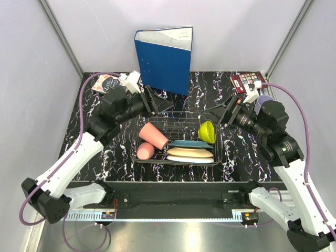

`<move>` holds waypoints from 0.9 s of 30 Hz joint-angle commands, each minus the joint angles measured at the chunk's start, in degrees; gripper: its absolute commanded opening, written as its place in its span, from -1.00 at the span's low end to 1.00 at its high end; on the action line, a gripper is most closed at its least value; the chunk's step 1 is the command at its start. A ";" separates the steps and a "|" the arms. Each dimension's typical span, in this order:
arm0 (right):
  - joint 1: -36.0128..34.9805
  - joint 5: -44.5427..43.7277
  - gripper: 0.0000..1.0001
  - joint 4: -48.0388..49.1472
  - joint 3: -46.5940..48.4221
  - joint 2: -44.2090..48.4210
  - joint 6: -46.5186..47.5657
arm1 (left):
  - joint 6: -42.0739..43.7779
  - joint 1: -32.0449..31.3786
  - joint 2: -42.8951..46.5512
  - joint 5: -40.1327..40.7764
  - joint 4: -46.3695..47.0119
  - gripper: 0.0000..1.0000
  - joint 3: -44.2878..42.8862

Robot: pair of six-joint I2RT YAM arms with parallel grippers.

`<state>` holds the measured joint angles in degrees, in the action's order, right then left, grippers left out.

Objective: Unload the mixed dishes from the dish rack
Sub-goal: Pick up the cup from the dish rack.

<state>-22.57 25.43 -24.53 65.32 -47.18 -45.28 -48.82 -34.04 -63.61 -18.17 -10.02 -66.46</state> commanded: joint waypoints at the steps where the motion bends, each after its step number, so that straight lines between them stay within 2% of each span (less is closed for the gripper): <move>1: -0.46 -3.54 0.89 -3.76 3.06 -0.98 4.40 | 4.96 0.20 -2.65 11.45 -18.93 0.33 -5.51; 5: -0.37 -4.77 0.90 -4.82 2.97 -1.25 5.46 | 5.92 0.12 -4.14 20.35 -27.31 0.40 -7.28; 10: -0.37 -5.48 0.90 -5.26 1.83 -1.95 6.43 | 10.14 -0.32 -12.05 30.98 -41.80 0.44 -13.60; 13: -0.46 -5.83 0.90 -5.26 1.13 -2.39 6.96 | 10.50 -0.76 -16.00 33.46 -46.56 0.57 -15.02; 16: -0.37 -6.27 0.90 -5.26 0.51 -2.74 7.83 | 9.09 -1.72 -19.16 34.52 -47.81 0.98 -14.14; 21: -0.46 -6.62 0.90 -5.26 -0.72 -3.27 8.71 | 5.49 -2.43 -23.65 36.80 -48.51 0.98 -13.26; 27: -0.46 -7.32 0.91 -5.35 -2.04 -3.10 9.42 | -0.83 -2.52 -27.79 35.41 -47.81 0.98 -13.17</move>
<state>-22.61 19.68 -29.93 63.68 -50.57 -37.56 -44.62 -36.49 -90.21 15.90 -57.91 -79.35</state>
